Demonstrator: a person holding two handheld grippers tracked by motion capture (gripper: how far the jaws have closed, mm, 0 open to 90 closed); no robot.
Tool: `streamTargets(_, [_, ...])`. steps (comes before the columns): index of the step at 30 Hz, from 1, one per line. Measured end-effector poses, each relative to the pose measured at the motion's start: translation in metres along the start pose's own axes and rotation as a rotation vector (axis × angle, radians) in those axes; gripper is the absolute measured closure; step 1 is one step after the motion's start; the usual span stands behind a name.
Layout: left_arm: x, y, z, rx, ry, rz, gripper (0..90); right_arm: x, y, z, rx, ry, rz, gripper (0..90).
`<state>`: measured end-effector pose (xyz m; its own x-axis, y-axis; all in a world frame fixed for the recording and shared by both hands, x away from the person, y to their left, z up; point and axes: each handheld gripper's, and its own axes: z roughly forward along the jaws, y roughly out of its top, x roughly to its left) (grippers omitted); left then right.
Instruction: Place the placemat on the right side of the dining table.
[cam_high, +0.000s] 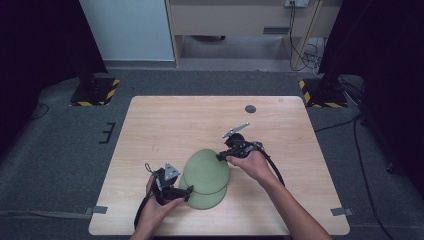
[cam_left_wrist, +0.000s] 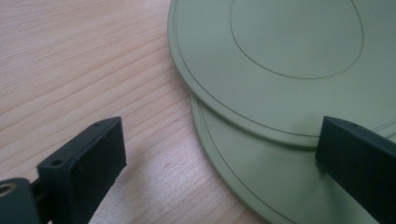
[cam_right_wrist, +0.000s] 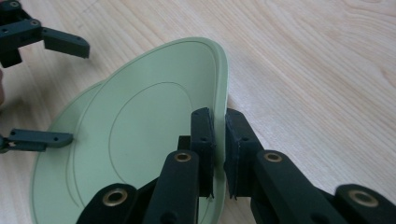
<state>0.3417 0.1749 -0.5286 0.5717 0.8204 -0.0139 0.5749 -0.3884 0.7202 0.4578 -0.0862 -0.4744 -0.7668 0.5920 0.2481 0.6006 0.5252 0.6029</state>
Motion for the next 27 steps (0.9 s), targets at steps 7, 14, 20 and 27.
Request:
streamTargets(7, [0.0041,0.0009,-0.001,-0.014,0.017,-0.015,3.6,-0.0052,0.0014,-0.0026,-0.028,-0.013,0.025,84.9])
streamTargets(14, [0.0043,0.0043,0.0046,-0.013,0.039,-0.015,3.9,-0.0065,0.0018,-0.005,-0.029,-0.012,0.028,84.8])
streamTargets(20, [0.0032,0.0058,0.0059,-0.011,0.056,-0.004,3.5,-0.0066,0.0052,-0.0063,-0.029,-0.02,0.022,84.6])
streamTargets(27, [0.0045,0.0058,0.0071,-0.01,0.057,-0.015,1.6,-0.0021,0.008,-0.0086,-0.031,0.01,0.001,79.8])
